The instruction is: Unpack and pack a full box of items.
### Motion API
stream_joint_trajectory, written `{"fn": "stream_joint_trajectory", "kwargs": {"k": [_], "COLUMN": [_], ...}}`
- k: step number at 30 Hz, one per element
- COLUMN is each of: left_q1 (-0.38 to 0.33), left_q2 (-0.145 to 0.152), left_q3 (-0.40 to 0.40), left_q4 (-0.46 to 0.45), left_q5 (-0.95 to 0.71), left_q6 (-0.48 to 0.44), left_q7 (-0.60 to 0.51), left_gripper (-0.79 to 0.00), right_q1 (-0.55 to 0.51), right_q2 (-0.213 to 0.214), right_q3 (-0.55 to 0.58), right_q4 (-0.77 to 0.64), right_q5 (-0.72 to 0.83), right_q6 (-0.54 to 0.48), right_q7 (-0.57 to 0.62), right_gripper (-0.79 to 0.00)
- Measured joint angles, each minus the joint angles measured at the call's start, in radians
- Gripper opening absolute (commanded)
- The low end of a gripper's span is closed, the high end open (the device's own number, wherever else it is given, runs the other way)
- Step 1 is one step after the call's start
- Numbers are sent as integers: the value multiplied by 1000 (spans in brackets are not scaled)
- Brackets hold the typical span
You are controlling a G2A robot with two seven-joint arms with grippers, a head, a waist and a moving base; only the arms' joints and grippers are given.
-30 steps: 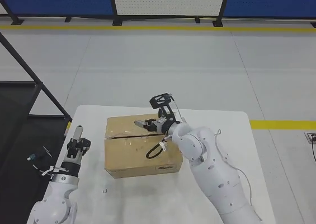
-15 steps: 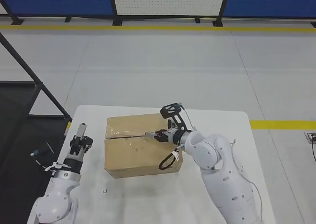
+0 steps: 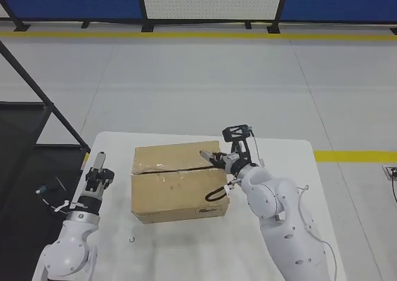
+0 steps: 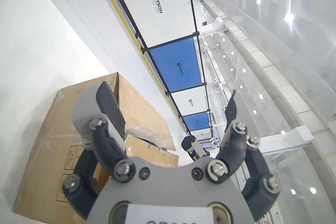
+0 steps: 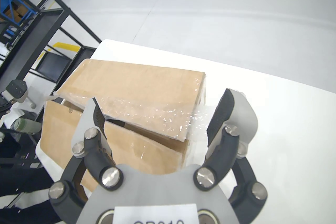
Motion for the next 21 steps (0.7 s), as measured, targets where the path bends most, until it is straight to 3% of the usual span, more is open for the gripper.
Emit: {"fn": "stream_joint_trajectory", "kwargs": {"k": [7, 17, 21], "left_q1": [0, 5, 6], "left_q2": [1, 2, 2], "left_q3": [1, -6, -2], "left_q4": [4, 2, 3], "left_q5": [-1, -9, -5], "left_q6": [0, -5, -8], "left_q7": [6, 11, 11], "left_gripper": [0, 0, 0], "right_q1": [10, -46, -46], "right_q2": [-2, 17, 23], "right_q3": [11, 143, 178], "right_q4": [27, -16, 13], "right_q5": [6, 160, 244], "right_q6": [126, 152, 106], "right_q7": [10, 95, 113], "right_gripper": [0, 0, 0]}}
